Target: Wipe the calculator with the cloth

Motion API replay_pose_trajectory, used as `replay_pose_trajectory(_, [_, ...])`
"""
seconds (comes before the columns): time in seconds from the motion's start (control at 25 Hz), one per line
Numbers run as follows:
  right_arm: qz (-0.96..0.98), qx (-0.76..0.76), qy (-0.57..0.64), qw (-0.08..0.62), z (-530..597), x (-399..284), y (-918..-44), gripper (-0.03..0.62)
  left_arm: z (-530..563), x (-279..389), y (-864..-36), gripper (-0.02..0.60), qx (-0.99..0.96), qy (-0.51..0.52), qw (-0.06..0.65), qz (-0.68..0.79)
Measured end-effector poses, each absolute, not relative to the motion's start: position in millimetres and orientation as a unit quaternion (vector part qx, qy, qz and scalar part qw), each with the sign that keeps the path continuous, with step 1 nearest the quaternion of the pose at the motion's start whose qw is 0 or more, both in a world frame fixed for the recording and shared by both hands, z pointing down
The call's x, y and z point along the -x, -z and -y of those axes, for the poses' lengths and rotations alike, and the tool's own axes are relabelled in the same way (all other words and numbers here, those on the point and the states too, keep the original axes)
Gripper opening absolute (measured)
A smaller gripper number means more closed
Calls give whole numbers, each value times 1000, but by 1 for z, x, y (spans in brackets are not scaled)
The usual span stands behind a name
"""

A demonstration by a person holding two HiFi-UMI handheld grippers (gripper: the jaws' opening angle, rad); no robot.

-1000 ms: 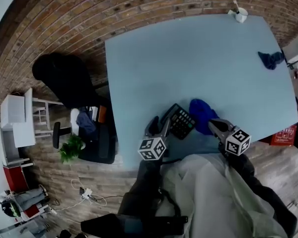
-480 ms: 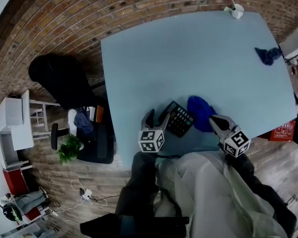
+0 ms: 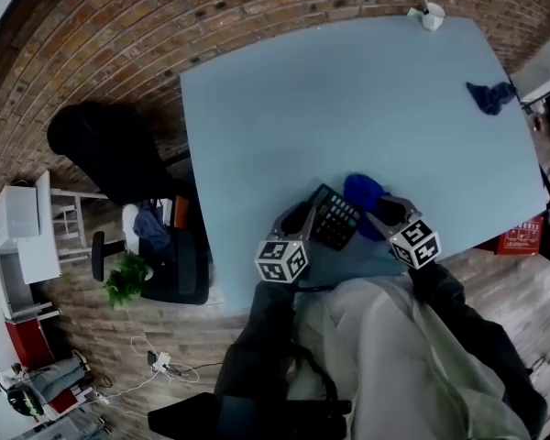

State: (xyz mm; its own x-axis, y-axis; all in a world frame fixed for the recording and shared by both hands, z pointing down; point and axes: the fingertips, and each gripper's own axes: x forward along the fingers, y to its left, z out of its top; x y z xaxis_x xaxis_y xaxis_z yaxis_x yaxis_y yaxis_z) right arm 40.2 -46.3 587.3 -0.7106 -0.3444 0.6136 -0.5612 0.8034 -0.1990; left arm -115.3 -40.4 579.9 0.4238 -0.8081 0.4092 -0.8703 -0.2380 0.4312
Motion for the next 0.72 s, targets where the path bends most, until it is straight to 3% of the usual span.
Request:
replay_pose_trajectory(0.08, [897, -228, -169, 338, 38, -32, -608, 144, 35, 119, -576, 74, -762, 9, 355, 541])
replay_pose_trajectory(0.2, [903, -214, -128, 348, 38, -28, -611, 125, 22, 122, -571, 52, -727, 84, 405, 547])
replay_pose_trajectory(0.4, [902, -211, -131, 353, 41, -37, -611, 46, 12, 134, -556, 51, -690, 137, 414, 578])
replay_pose_trajectory(0.72, [951, -201, -147, 186, 42, -19, -516, 43, 12, 133, -546, 52, -691, 181, 413, 565])
